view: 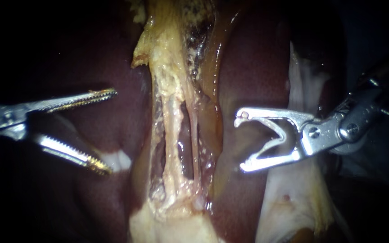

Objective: Grabbing gallbladder

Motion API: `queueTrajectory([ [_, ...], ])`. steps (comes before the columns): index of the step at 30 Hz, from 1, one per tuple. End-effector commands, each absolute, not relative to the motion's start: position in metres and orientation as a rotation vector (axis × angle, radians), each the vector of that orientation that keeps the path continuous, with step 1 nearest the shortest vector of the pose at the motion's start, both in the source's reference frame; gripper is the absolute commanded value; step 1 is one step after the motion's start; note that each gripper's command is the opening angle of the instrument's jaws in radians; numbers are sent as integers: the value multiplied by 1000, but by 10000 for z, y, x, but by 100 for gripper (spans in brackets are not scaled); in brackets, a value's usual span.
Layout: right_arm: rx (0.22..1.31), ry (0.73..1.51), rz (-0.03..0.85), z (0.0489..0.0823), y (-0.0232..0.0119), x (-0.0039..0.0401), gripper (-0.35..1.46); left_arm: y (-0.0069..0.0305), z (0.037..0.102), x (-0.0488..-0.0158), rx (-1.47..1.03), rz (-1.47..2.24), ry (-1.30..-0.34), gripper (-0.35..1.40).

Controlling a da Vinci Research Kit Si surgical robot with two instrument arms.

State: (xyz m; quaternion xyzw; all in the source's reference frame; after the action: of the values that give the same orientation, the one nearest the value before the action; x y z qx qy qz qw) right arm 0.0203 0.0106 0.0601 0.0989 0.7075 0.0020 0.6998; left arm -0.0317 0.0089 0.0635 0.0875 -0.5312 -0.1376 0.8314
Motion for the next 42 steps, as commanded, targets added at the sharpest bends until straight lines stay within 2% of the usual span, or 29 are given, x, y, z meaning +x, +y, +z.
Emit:
queueTrajectory([
  [1, 220, 1576, 4, 600, 106, 203, 60, 91, 633, -316, 190, -299, -1126, 87],
  [7, 220, 1576, 4, 600, 106, 204, 60, 116, 619, -310, 151, -444, -1090, 86],
  [10, 220, 1576, 5, 601, 106, 205, 60, 135, 615, -310, 162, -507, -1075, 79],
  [19, 219, 1576, 5, 600, 106, 206, 60, 192, 626, -326, 207, -637, -1053, 66],
  [30, 219, 1576, 5, 600, 106, 206, 60, 219, 668, -328, 218, -705, -1044, 57],
  [42, 219, 1576, 5, 601, 106, 205, 60, 225, 674, -345, 252, -770, -1032, 41],
])
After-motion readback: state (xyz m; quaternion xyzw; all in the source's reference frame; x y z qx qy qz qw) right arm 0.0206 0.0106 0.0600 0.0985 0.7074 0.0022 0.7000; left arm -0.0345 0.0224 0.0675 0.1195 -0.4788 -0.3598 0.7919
